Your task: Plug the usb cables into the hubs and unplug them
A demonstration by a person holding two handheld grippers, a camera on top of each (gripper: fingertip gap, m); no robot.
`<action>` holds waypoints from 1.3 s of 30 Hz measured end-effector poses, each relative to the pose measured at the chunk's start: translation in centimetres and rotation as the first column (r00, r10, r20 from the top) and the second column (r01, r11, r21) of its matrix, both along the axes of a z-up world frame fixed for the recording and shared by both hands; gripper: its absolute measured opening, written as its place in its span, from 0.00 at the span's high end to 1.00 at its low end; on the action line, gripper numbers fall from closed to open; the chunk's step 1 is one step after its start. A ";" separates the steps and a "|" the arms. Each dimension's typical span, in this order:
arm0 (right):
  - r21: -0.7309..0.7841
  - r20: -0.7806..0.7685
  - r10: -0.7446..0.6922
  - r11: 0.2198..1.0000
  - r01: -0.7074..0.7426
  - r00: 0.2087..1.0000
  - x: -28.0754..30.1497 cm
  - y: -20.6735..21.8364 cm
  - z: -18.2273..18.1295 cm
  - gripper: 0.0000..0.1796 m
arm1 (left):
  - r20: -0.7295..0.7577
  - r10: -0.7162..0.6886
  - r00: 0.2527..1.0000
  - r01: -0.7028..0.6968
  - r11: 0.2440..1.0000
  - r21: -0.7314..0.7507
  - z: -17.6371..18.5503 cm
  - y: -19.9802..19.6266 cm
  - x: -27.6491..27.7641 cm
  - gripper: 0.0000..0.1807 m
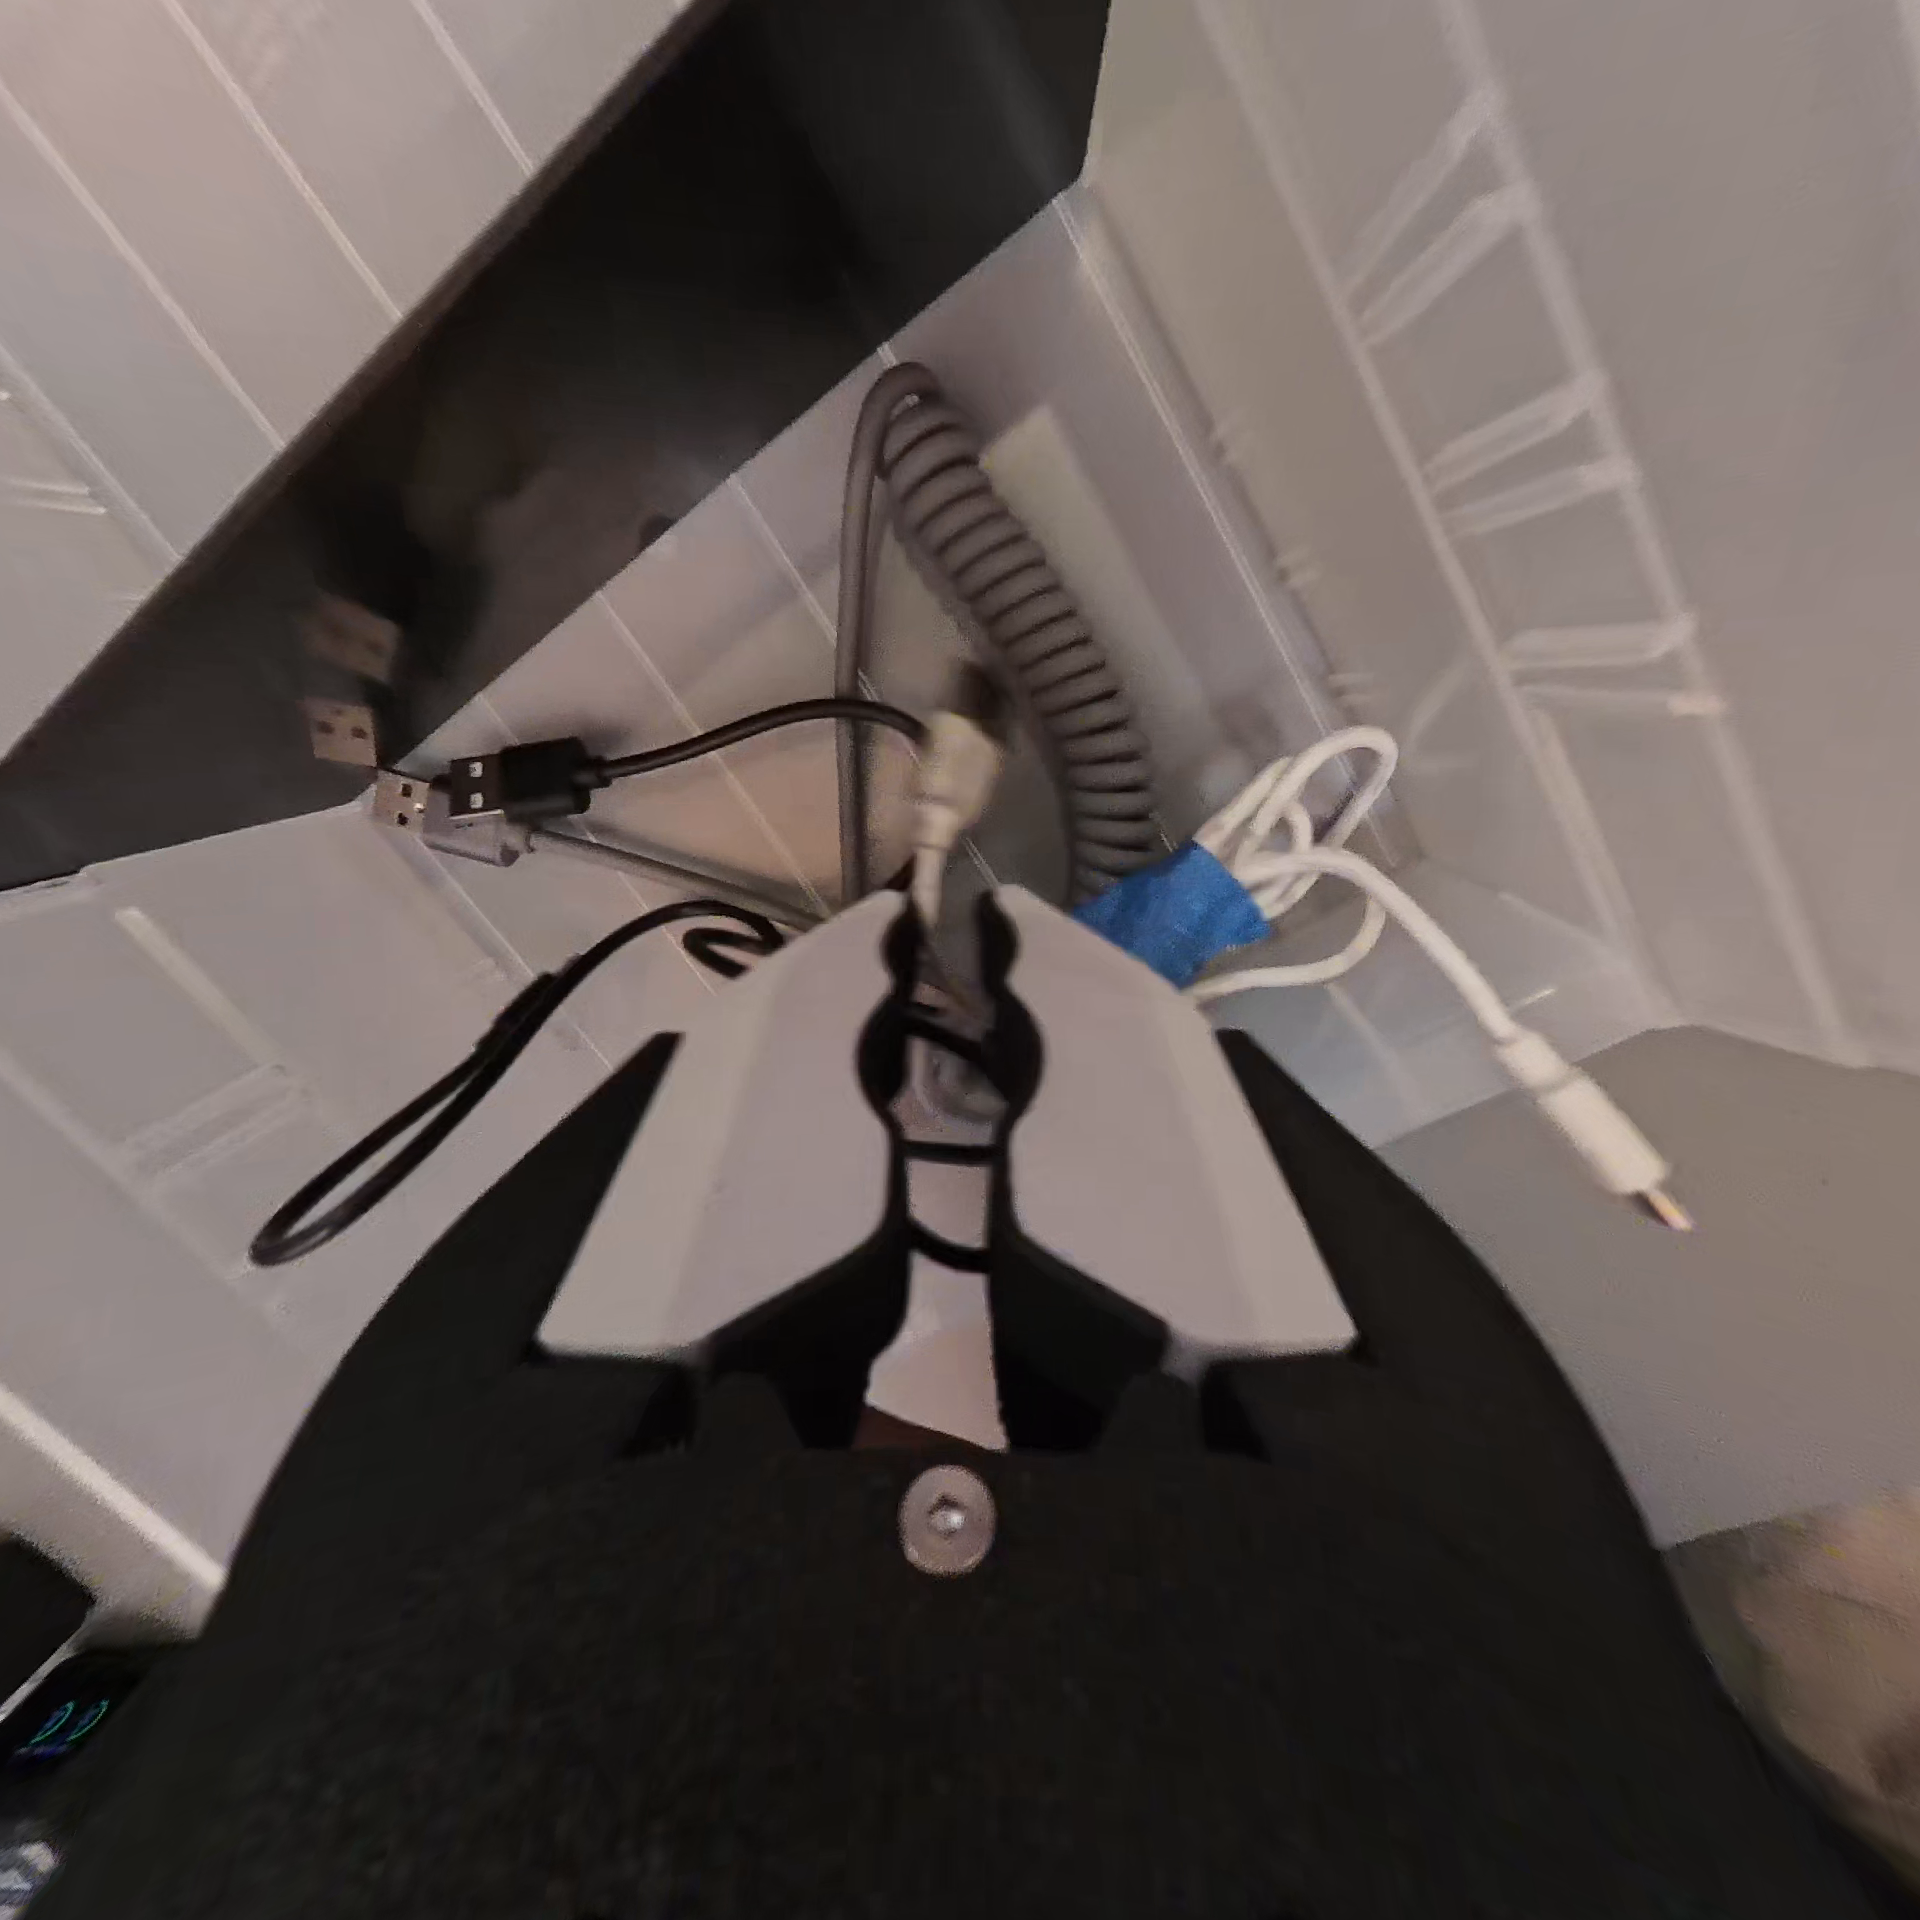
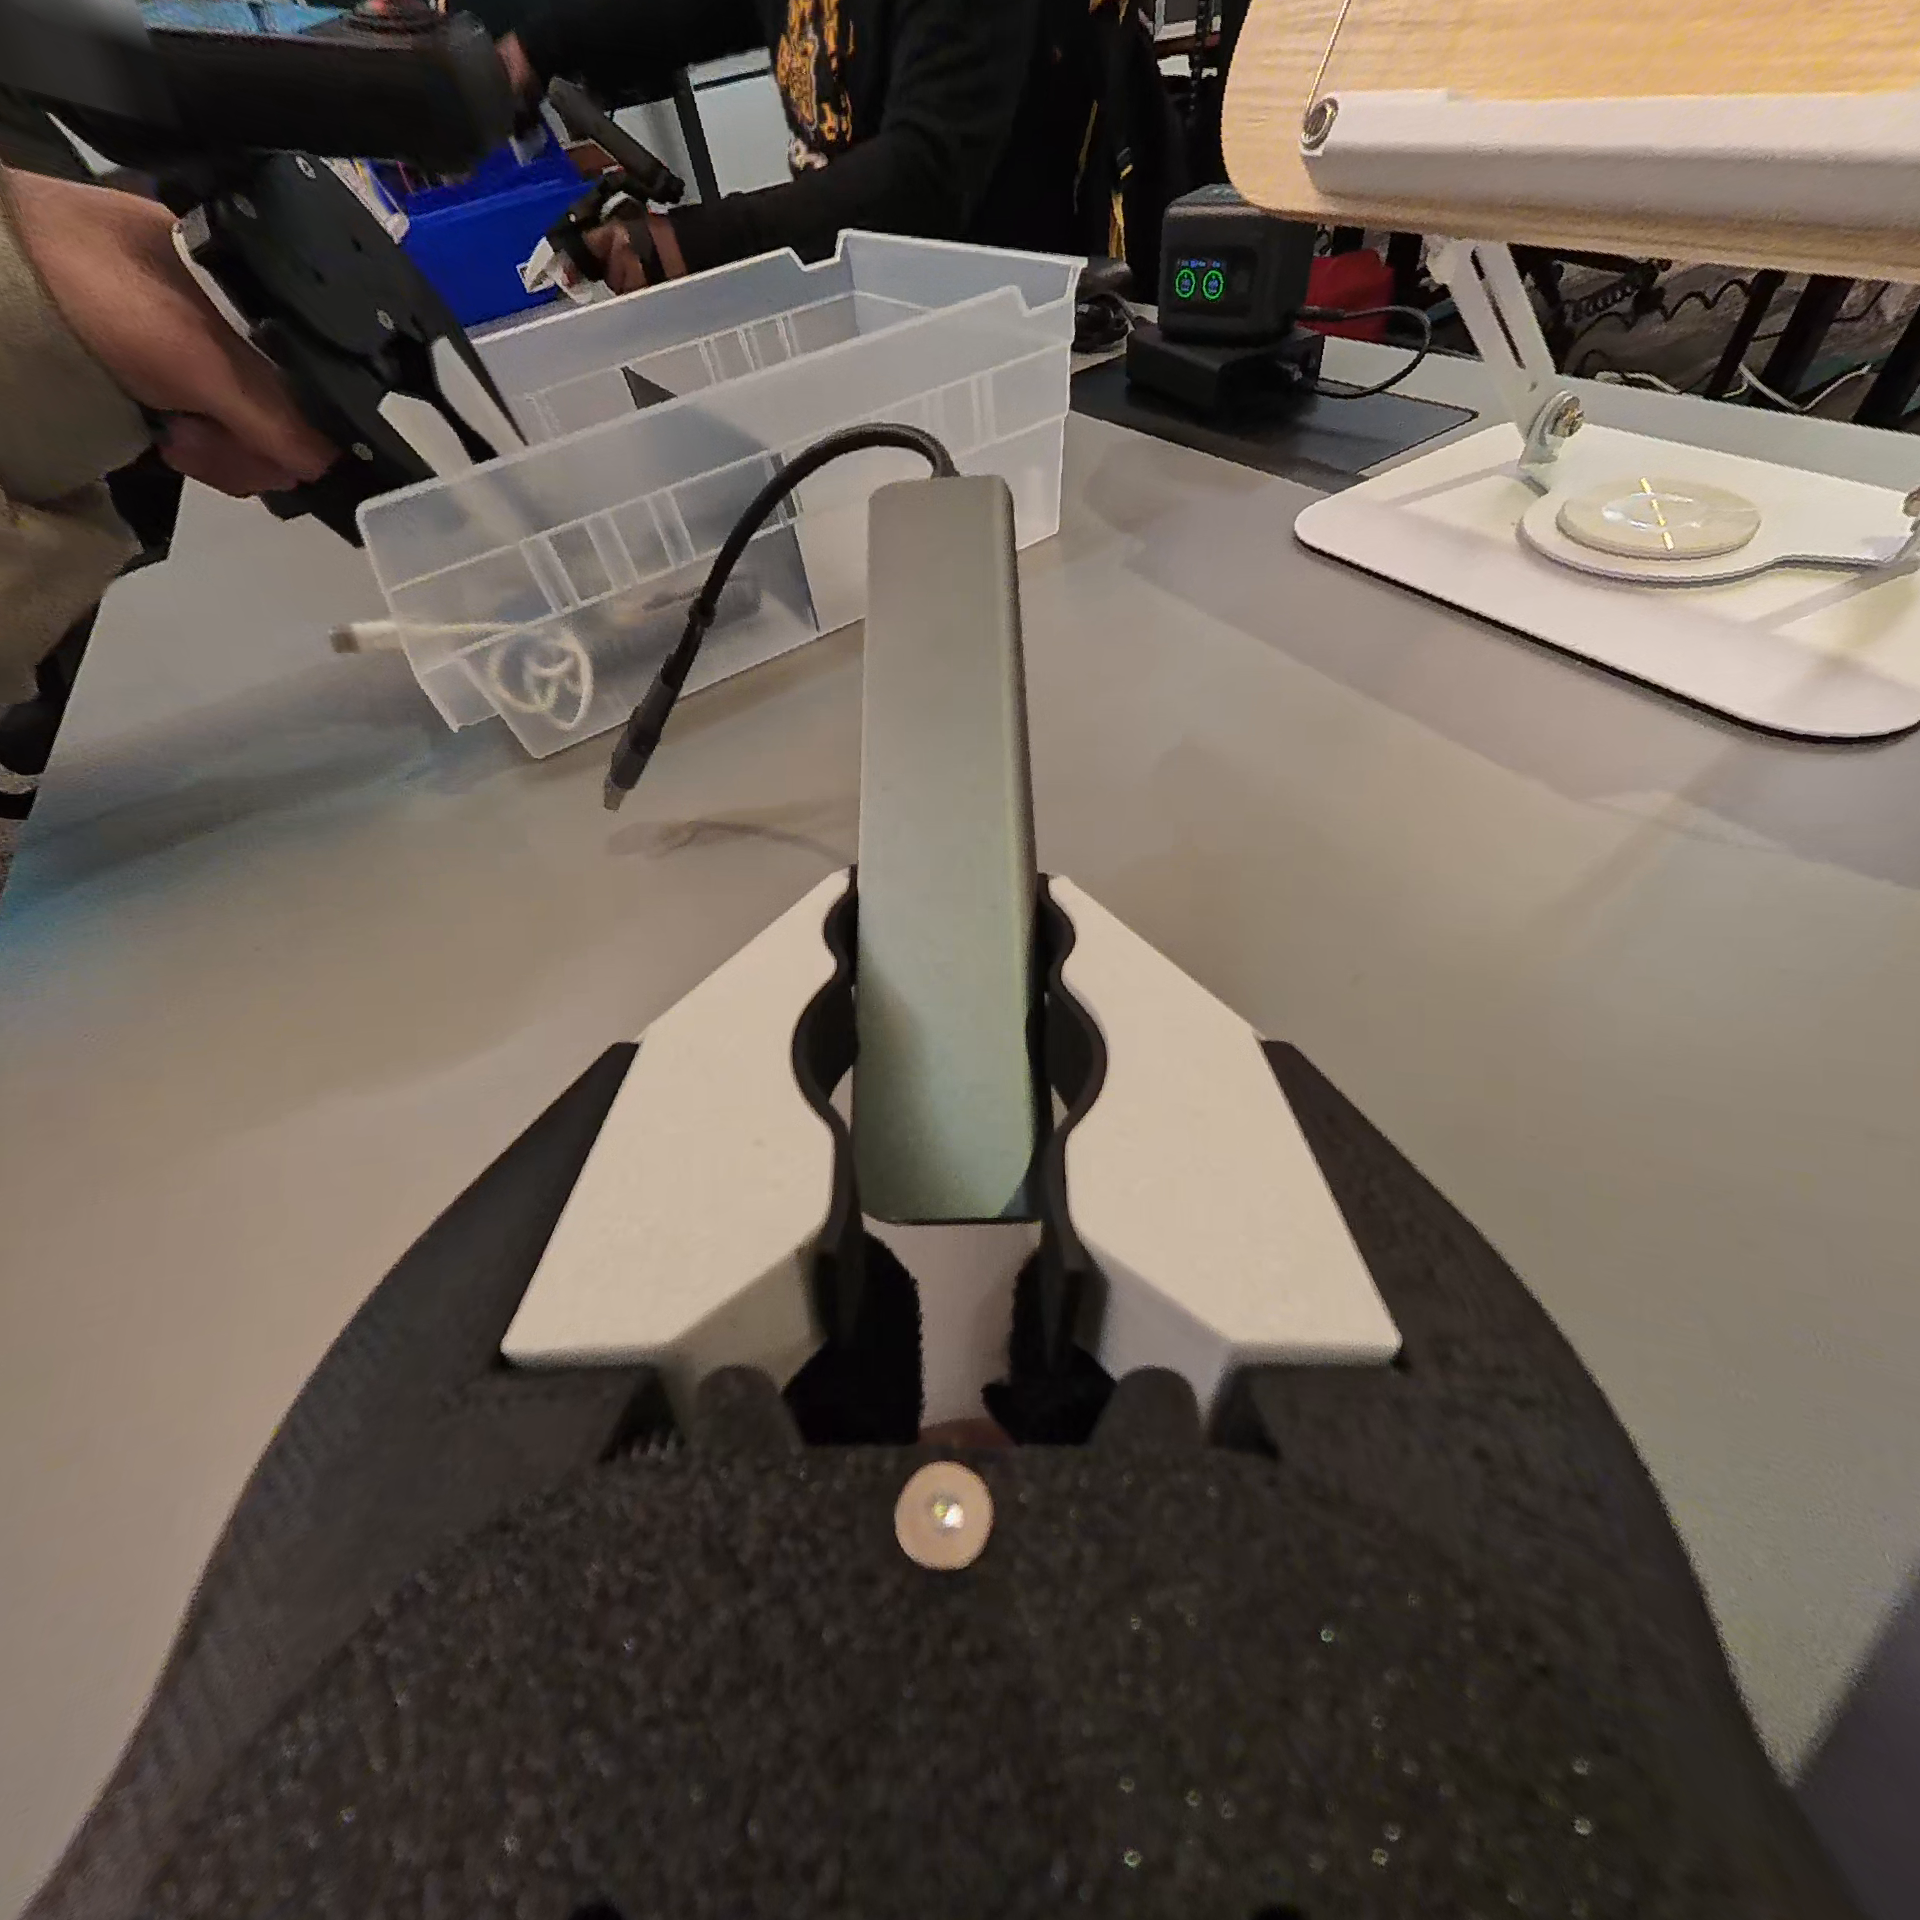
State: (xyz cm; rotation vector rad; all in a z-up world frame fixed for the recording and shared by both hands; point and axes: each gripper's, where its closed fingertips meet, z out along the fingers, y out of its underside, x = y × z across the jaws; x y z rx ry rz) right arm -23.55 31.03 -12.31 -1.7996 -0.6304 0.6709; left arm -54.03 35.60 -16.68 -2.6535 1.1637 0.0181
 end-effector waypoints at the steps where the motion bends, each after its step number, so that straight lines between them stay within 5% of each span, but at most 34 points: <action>1: 0.001 0.002 0.001 1.000 -0.001 1.000 0.0 0.0 0.0 0.83 | 0.002 -0.001 1.000 0.001 1.000 -0.003 0.0 -0.1 -0.1 0.98; 15: -0.006 -0.007 -0.011 1.000 0.011 1.000 0.2 0.1 0.0 0.83 | 0.239 -0.092 0.967 -0.017 0.909 0.416 13.8 -1.5 1.6 0.98; 21: 0.003 0.006 -0.011 1.000 0.011 1.000 0.1 0.1 0.0 0.83 | 0.221 -0.343 0.913 0.091 0.699 0.710 19.6 -6.2 6.8 0.98; 26: 0.004 0.008 -0.013 1.000 0.013 1.000 0.1 0.1 0.0 0.83 | -0.235 -0.425 0.874 0.399 0.354 0.846 13.4 -12.0 13.2 0.98; 28: 0.009 0.011 -0.012 1.000 0.012 1.000 0.1 0.1 0.0 0.83 | -0.351 -0.419 0.838 0.486 0.280 0.828 9.9 -14.1 15.1 0.98; 31: 0.006 0.012 -0.011 1.000 0.011 1.000 0.1 0.0 -0.1 0.83 | -0.320 -0.450 0.833 0.488 0.329 0.808 5.5 -16.7 17.2 0.98; 39: 0.001 0.008 -0.010 1.000 0.010 1.000 0.1 0.0 -0.1 0.83 | -0.248 -0.472 0.846 0.450 0.383 0.807 3.8 -21.5 18.6 0.98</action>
